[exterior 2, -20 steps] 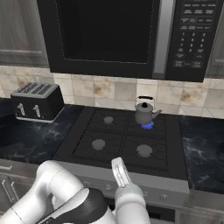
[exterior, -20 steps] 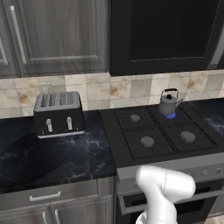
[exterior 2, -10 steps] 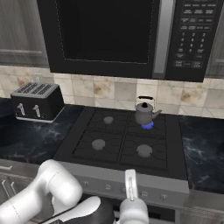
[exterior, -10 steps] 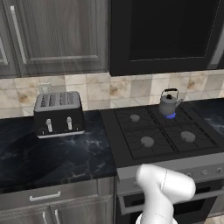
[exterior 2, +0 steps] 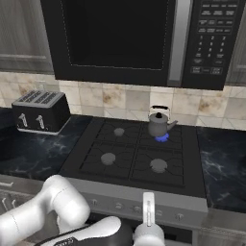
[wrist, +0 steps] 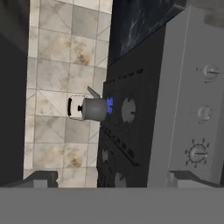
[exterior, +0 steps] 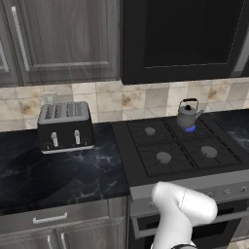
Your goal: The kettle is done boiling. Turn off the stove, then wait for 300 timesteps before moving the kettle to the dining table.
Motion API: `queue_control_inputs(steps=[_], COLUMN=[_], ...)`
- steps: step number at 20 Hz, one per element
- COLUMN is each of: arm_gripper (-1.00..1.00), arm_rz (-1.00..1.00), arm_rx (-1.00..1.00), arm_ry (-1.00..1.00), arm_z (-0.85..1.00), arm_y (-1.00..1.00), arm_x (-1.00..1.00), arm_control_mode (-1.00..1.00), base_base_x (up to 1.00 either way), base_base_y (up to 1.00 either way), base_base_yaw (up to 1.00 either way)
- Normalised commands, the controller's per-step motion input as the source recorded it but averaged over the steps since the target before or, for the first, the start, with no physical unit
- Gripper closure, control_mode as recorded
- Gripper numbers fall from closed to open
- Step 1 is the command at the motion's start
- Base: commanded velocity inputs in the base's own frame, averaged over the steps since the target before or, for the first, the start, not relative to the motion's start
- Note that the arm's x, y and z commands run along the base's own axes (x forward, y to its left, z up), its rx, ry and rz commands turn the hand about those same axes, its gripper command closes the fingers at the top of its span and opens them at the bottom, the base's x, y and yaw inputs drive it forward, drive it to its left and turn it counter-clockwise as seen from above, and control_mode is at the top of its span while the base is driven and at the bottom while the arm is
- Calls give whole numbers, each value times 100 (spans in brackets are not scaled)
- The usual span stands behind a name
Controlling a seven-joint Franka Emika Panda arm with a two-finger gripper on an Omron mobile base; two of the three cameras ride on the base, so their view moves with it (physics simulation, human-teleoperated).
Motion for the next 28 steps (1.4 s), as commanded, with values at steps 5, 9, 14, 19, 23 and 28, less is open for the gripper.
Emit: queue_control_inputs(steps=[5,9,14,19,23,28], arm_gripper=[-100,-100,-100,-100,-100,-100], arm_rz=[-1,0,0,0,0,1], arm_rx=[0,0,3,4,4,6], arm_ry=[0,0,0,-4,-11,-10], arm_z=[-42,-44,-40,-32,-28,-26], arm_y=[0,0,0,0,0,0], arm_x=[27,25,18,3,5,17], arm_control_mode=[-100,-100,-100,-100,-100,-100], base_base_x=[0,0,0,0,0,0], base_base_y=[0,0,0,0,0,0], base_base_yaw=[0,0,0,0,0,0])
